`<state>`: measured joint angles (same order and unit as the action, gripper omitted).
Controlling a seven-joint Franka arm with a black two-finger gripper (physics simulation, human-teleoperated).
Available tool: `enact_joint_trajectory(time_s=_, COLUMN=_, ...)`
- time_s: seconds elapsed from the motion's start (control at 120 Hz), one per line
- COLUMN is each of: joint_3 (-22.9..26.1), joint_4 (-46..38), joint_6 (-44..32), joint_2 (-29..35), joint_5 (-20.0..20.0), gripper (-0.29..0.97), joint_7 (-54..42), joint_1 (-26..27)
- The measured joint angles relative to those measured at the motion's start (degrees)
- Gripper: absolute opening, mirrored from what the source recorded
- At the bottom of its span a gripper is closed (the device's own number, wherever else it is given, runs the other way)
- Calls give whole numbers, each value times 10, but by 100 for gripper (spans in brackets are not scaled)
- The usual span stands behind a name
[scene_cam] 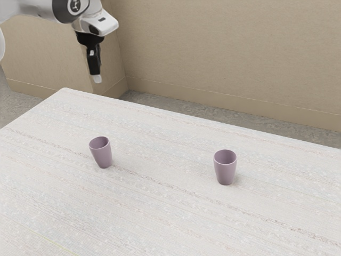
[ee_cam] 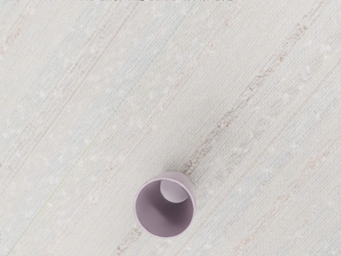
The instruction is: Place the left cup onto the right cup
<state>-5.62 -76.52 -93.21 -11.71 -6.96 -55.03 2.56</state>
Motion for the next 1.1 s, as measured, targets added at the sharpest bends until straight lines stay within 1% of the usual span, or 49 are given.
enact_joint_trajectory(time_s=0.2, joint_3=1, joint_4=-19, joint_6=-12, joint_2=0, joint_5=3, gripper=68, joint_7=-6, joint_1=-1)
enact_joint_trajectory(time_s=0.658, joint_3=1, joint_4=-108, joint_6=-111, joint_2=-21, joint_5=10, gripper=68, joint_7=9, joint_1=-2)
enact_joint_trajectory(time_s=1.1, joint_3=1, joint_4=-134, joint_6=-161, joint_2=-50, joint_5=10, gripper=68, joint_7=13, joint_1=-23)
